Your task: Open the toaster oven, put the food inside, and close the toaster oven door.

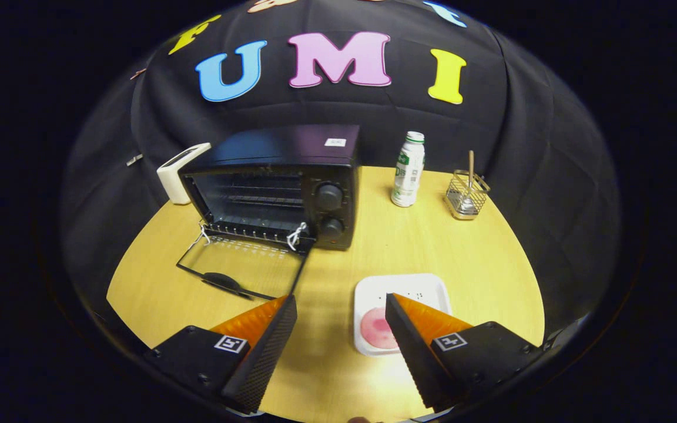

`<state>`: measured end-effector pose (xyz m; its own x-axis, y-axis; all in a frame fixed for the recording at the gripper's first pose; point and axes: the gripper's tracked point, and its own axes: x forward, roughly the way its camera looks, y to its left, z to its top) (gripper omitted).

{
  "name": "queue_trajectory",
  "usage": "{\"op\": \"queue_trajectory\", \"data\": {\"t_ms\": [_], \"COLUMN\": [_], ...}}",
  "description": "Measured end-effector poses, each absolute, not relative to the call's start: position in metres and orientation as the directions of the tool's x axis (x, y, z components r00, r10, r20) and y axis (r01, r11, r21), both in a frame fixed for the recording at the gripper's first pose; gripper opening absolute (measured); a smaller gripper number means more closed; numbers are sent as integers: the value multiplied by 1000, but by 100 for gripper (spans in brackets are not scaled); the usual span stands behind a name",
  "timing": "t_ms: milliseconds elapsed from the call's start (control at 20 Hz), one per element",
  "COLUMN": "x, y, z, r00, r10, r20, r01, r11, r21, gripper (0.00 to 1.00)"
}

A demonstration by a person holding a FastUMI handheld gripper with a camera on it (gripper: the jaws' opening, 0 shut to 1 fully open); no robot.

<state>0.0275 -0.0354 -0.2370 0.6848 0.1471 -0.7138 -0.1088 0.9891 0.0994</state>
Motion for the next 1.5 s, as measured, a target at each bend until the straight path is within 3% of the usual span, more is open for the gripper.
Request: {"op": "queue_trajectory", "data": {"t_ms": [350,850,1200,1300,1350,1500], "x": [35,26,31,32,33,36], "y": [-124,-178,-193,-192,-192,-193], "z": [-272,-354,-374,-379,-381,-382], "r00": [557,292,235,218,220,203], "r10": [129,124,121,121,112,81], "r20": [-820,-948,-964,-968,-969,-976], "r01": [-4,-80,1,9,7,-14], "r11": [988,991,992,992,993,997], "r21": [153,105,125,126,117,79], "gripper": [100,100,99,96,87,76]}}
